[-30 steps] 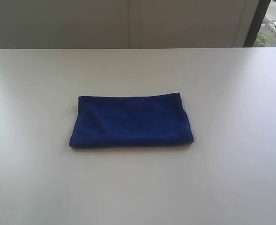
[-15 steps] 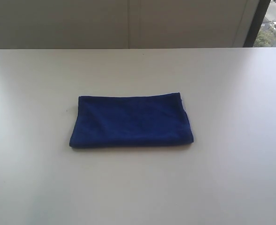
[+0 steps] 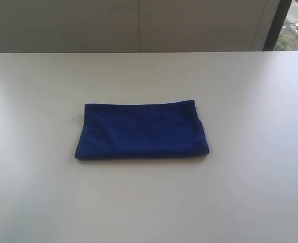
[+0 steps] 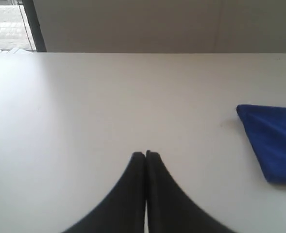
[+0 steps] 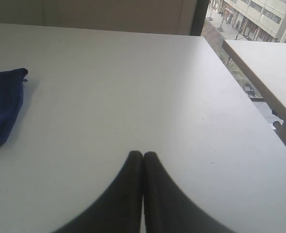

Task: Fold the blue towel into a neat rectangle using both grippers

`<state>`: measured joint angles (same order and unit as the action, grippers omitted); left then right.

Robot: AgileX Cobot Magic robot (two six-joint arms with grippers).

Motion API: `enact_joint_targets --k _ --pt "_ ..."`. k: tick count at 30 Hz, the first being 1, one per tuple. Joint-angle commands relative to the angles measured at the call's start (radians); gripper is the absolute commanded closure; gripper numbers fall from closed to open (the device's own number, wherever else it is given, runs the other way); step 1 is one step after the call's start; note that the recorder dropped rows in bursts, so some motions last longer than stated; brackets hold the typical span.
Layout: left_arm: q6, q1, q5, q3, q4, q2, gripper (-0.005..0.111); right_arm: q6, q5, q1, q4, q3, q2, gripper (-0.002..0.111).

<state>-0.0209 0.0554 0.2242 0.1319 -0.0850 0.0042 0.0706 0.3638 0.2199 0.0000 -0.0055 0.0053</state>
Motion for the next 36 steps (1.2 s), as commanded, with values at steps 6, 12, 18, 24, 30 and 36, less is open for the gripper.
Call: enact_joint_targets --k 6,12,18,24,30,36 --pt "0.001 0.003 -0.01 -0.132 -0.011 -0.004 0.107 0.0 -0.016 0.007 0.0 0.006 -0.005 0.108" --pt "0.014 0.003 0.016 -0.132 -0.003 -0.004 0.107 0.0 -0.016 0.007 0.0 0.006 -0.005 0.108" --pt "0.021 0.003 0.015 -0.132 -0.003 -0.004 0.107 0.0 -0.016 0.007 0.0 0.006 -0.005 0.108" --pt "0.021 0.003 0.013 -0.132 -0.003 -0.004 0.107 0.0 -0.016 0.007 0.0 0.006 -0.005 0.108" --pt "0.021 0.003 0.013 -0.132 -0.003 -0.004 0.107 0.0 -0.016 0.007 0.0 0.006 -0.005 0.108" --pt "0.021 0.003 0.013 -0.132 -0.003 -0.004 0.107 0.0 -0.016 0.007 0.0 0.006 -0.005 0.108"
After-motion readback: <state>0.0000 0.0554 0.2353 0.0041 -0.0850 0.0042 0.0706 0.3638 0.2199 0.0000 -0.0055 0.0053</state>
